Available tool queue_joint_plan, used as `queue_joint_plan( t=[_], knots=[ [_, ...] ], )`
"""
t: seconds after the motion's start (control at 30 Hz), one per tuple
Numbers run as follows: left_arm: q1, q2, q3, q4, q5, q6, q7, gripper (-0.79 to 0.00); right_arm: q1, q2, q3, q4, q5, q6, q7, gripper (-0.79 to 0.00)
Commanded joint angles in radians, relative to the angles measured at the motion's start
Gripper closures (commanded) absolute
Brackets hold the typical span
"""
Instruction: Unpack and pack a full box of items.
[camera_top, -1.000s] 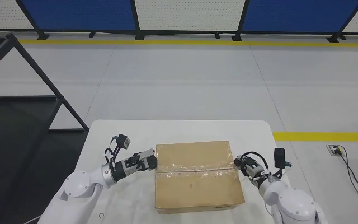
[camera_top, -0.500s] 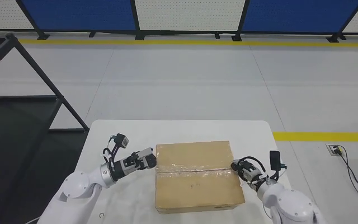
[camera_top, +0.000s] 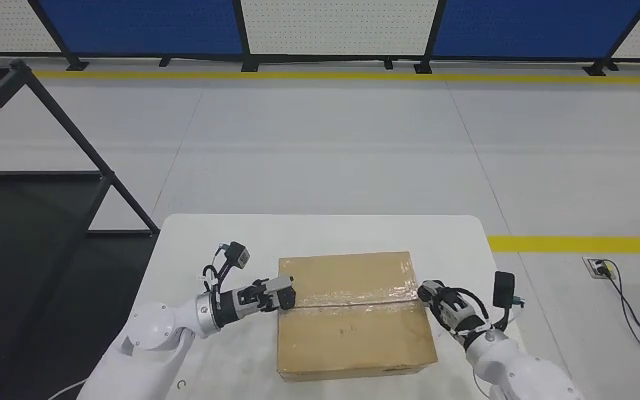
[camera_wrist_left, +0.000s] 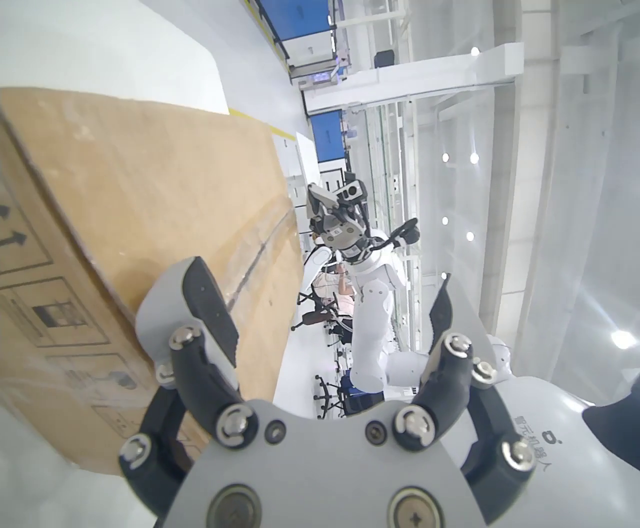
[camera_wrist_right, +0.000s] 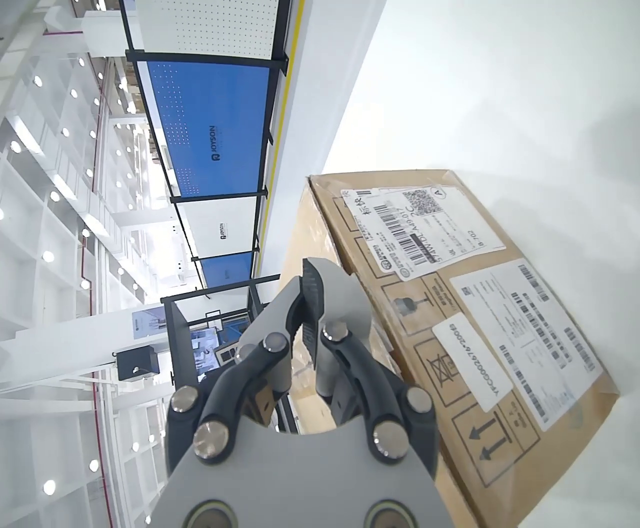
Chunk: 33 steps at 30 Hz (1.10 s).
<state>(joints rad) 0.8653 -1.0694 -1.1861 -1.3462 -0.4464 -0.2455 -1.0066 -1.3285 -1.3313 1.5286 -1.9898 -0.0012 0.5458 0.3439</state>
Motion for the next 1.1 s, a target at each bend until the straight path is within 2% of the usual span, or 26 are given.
queue_joint_plan(
  t=[0.0,0.17,0.27,0.43,0.6,0.77,0.93,0.97,1.0,1.03,1.07],
  knots=[
    [-0.005,0.0,0.001,0.017,0.005,0.011,0.0,-0.785,0.002,0.001,0.0,0.002,0.002,-0.001,0.001,0.0],
    [0.001,0.005,-0.029,0.031,-0.005,0.001,0.004,-0.785,0.007,0.003,-0.001,0.006,0.009,-0.005,0.002,0.0],
    [0.015,0.01,-0.067,0.018,-0.025,-0.016,0.013,-0.785,0.019,0.007,-0.025,0.008,0.001,0.002,0.048,0.0],
    [0.043,0.019,-0.136,-0.015,-0.076,-0.054,0.024,-0.785,0.066,0.013,-0.125,0.031,-0.079,0.029,0.128,0.0],
    [0.055,0.019,-0.152,-0.029,-0.105,-0.087,0.039,-0.785,0.111,0.014,-0.183,0.047,-0.146,0.078,0.13,0.0],
    [0.03,0.014,-0.142,-0.012,-0.139,-0.111,0.021,-0.785,0.065,0.018,-0.109,0.012,-0.11,0.107,0.079,0.0],
    [-0.018,0.008,-0.129,0.026,-0.159,-0.107,0.001,-0.785,-0.024,0.017,0.018,-0.037,-0.001,0.085,-0.003,0.0],
    [-0.018,0.008,-0.129,0.026,-0.159,-0.107,0.001,-0.785,-0.039,0.016,0.037,-0.049,0.022,0.068,-0.024,-0.363],
    [-0.018,0.008,-0.129,0.026,-0.159,-0.107,0.001,-0.785,-0.054,0.015,0.051,-0.059,0.043,0.043,-0.037,-0.785],
    [-0.018,0.008,-0.129,0.026,-0.159,-0.107,0.001,-0.785,-0.06,0.015,0.055,-0.061,0.048,0.036,-0.04,-0.785],
    [-0.019,0.008,-0.128,0.026,-0.16,-0.107,0.001,-0.785,-0.053,0.015,0.049,-0.057,0.038,0.049,-0.035,-0.012]
  ],
)
